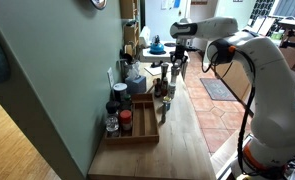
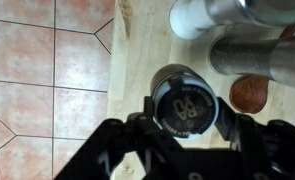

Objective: Remove the spice bottle in the second compartment of the tray on the left of the counter top to the right side of the salt shaker

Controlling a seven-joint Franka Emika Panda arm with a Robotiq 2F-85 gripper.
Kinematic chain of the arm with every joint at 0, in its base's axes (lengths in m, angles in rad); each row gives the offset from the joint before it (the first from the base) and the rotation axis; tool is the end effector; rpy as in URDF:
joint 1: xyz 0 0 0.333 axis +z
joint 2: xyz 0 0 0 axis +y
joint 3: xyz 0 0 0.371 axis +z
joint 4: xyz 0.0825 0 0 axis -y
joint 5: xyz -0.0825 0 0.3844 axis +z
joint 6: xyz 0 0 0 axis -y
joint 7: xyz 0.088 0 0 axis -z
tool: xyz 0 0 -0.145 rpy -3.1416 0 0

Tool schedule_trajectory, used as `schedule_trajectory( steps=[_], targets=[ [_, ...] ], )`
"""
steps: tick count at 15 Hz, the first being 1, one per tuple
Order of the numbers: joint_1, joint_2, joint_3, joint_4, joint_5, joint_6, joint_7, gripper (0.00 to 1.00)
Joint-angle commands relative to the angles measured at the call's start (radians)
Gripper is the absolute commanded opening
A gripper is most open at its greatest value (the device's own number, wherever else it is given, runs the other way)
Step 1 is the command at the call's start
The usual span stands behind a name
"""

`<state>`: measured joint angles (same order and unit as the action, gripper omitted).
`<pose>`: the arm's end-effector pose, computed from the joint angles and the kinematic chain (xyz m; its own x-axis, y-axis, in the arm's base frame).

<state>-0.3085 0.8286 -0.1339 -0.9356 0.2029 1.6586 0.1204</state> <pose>0.7449 -0.2792 0.3799 0.8484 -0.5174 -0.1118 -0.5271 -0.8453 -0.0878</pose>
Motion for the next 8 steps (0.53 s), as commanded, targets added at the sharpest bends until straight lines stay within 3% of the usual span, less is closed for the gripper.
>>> schedule_trajectory(
  steps=[1, 8],
  targets=[
    [-0.017, 0.124, 0.014, 0.157, 0.004, -0.041, 0.081, 0.34],
    [-0.022, 0.254, 0.026, 0.268, -0.003, -0.039, 0.135, 0.34]
  ],
)
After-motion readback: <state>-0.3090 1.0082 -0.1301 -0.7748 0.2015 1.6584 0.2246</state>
